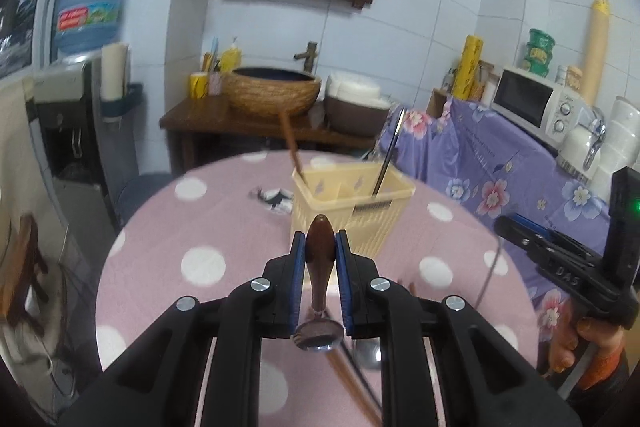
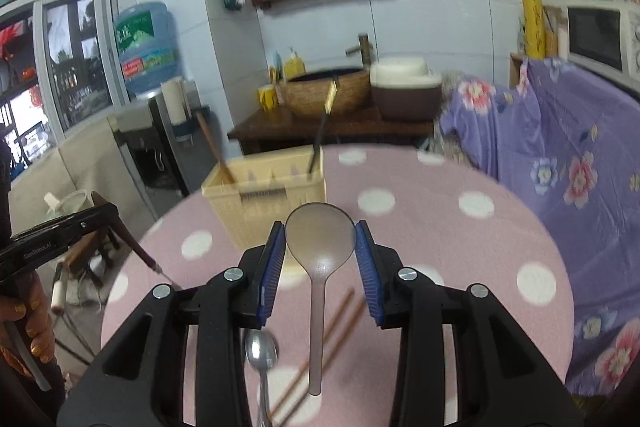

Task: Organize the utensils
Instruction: 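Lift both held spoons and lower them into the beige basket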

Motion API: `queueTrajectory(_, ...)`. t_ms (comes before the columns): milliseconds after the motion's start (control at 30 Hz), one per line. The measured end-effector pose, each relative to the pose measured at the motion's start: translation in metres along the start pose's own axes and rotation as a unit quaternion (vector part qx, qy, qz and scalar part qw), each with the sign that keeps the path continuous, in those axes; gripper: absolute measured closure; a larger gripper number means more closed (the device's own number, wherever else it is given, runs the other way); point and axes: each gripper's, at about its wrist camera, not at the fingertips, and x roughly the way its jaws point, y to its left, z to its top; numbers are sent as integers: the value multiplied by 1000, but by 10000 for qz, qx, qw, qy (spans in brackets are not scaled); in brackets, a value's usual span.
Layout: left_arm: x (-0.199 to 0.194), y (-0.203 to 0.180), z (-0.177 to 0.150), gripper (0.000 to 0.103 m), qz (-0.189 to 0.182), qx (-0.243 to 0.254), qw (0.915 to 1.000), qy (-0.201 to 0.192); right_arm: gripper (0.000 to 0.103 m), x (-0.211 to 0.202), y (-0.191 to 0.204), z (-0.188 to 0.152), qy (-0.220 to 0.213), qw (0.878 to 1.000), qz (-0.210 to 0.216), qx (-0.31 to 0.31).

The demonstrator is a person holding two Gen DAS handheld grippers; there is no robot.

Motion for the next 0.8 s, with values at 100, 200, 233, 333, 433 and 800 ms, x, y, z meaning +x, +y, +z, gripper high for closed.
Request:
queueTrajectory(100,3,-7,39,87,-82,64,9999,-134,67,10,10,41,-295,9995,92,57)
queueTrajectory(200,6,-14,83,87,-82,111,9993,-360,67,20,21,83,-705,9975,-23,31)
queueTrajectory(233,6,-16,92,87,-88,117,9990,-426,67,22,25,94,-801,9968,-52,25)
queueTrajectory(333,13,-22,118,87,12,148,9977,-655,67,35,35,124,-1083,9940,-148,-13)
queueTrajectory(433,31,-26,125,87,138,173,9973,-697,67,58,45,137,-1137,9931,-273,-89)
queueTrajectory(800,104,-9,65,87,318,-114,9994,-111,66,127,38,71,-668,9961,-523,-228)
